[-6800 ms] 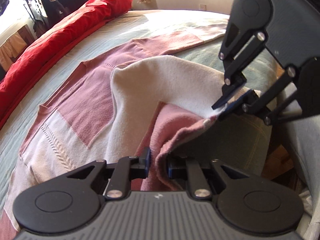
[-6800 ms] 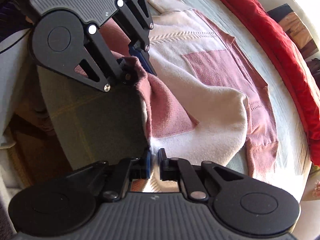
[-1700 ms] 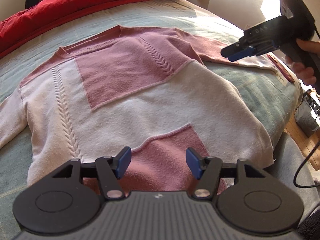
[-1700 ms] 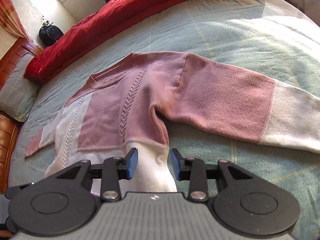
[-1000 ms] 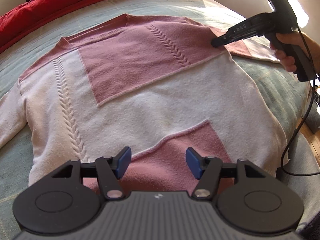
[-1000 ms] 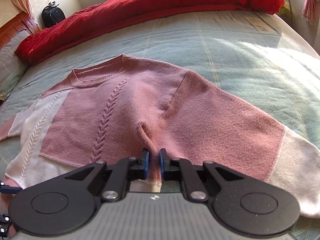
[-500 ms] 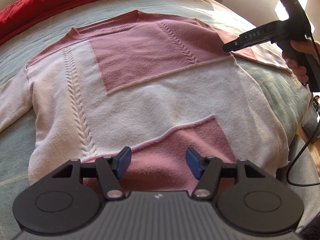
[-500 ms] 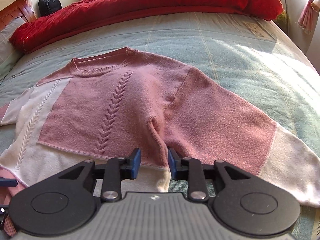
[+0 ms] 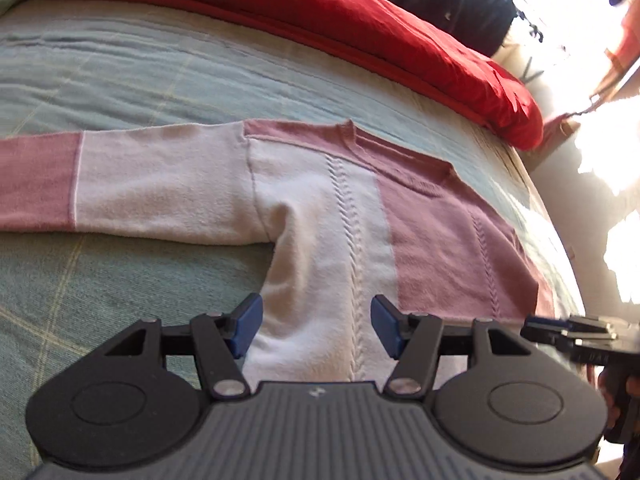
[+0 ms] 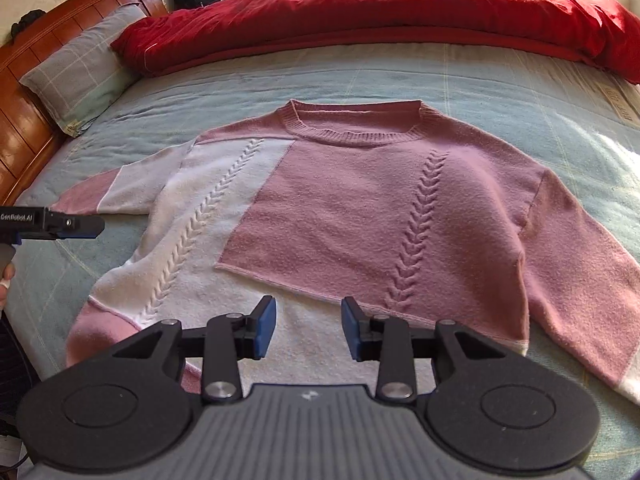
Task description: Fold clothes
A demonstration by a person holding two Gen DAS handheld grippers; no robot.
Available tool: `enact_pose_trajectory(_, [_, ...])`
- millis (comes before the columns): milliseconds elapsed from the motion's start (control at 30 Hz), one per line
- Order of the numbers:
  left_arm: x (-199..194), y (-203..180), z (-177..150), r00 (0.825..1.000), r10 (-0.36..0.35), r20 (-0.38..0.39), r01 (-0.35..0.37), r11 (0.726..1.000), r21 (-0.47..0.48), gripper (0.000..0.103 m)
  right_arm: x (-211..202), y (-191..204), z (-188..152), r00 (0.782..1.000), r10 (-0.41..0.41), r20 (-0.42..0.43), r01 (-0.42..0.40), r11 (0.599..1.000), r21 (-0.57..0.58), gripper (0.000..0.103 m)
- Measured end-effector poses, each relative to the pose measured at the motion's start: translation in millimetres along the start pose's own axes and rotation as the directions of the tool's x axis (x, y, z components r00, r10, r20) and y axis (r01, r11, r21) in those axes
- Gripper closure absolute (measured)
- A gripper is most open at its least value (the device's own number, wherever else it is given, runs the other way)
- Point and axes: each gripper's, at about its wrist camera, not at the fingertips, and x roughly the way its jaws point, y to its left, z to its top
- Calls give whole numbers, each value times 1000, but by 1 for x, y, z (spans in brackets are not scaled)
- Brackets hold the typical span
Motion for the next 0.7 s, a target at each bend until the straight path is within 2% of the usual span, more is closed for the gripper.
enact_pose_trajectory(67, [12,19,9,1000,-31,0,30,995,-99,44,10,3,2,1000,7,-18,-7,1000,5,63])
enact_pose_trajectory(167, [34,34,14,997,-78,-20,72,978,-194,44,22,8,4,999,0,-33,0,1000,-8,63])
enact_pose_trajectory(367, [75,39,16,993,-110,-51,92,958,-270,46,32,10,11,999,2,-32,-2,1000,-20,61])
enact_pose_trajectory(467, [88,46,19,988,-148,-36,128,934,-334,46,33,11,11,1000,8,-21,-9,1000,-28,61])
enact_pose_trajectory(567, [100,55,23,983,-184,10,172,894,-414,46,32,11,11,1000,15,-12,-16,999,-33,61])
enact_pose_trajectory(633, [101,56,26,984,-170,50,175,887,-428,47,32,11,11,1000,15,-14,-15,999,-34,59])
enact_pose_trajectory(700, [100,54,30,986,-143,81,165,892,-421,51,32,10,12,1000,9,-12,-10,999,-34,56])
